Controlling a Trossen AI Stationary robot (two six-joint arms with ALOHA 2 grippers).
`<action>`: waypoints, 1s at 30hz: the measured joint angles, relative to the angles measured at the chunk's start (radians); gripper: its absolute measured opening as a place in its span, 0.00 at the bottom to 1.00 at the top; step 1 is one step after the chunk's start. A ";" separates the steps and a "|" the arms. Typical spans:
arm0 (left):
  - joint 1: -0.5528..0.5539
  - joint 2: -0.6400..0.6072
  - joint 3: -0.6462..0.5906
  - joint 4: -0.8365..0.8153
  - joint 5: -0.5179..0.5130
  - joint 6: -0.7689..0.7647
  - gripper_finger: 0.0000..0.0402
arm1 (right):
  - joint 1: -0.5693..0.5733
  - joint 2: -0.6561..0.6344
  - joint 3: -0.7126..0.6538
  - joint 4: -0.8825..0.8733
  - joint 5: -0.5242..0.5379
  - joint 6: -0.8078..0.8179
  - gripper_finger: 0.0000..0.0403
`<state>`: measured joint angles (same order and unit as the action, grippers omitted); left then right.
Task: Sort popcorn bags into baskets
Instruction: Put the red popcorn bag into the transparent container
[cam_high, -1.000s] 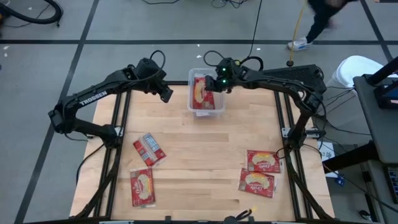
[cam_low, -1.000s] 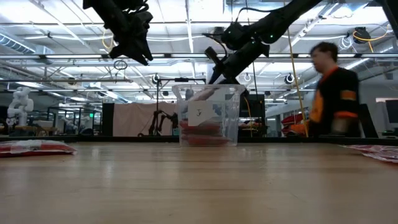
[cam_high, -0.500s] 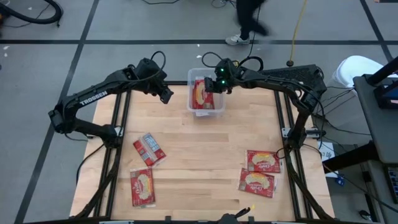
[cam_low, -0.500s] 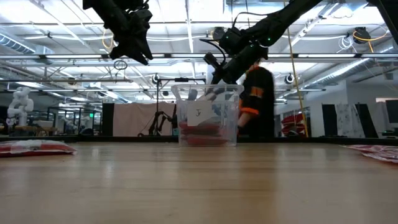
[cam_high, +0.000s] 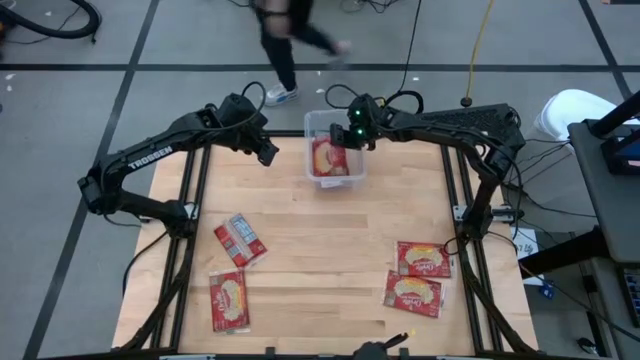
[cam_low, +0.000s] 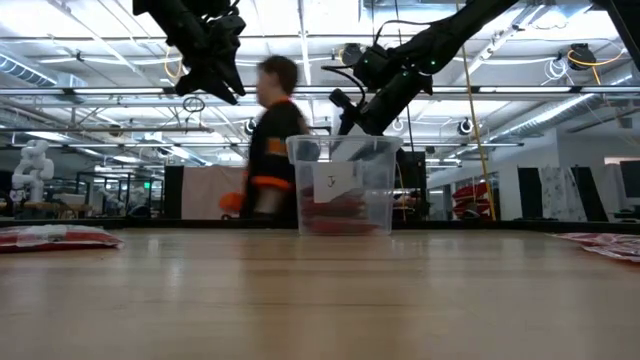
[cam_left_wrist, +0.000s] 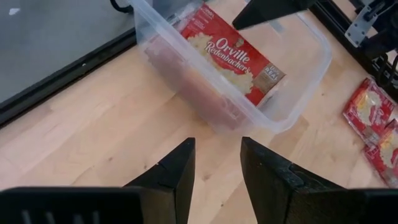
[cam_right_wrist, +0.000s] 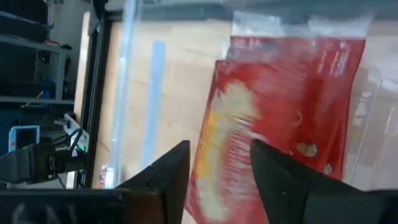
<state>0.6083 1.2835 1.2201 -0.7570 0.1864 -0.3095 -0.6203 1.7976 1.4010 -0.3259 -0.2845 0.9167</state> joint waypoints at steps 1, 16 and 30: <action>0.000 0.000 0.000 -0.004 0.000 -0.007 0.33 | -0.002 -0.004 0.000 0.001 0.001 -0.003 0.41; -0.003 -0.001 0.001 -0.035 0.000 -0.010 0.33 | -0.039 -0.120 0.000 0.068 -0.004 -0.139 0.42; -0.016 0.000 0.001 -0.057 -0.027 -0.058 0.33 | 0.045 -0.037 0.428 -0.312 0.047 -0.552 0.24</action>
<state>0.5919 1.2832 1.2209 -0.8139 0.1590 -0.3672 -0.5754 1.7604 1.8286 -0.6381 -0.2375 0.3642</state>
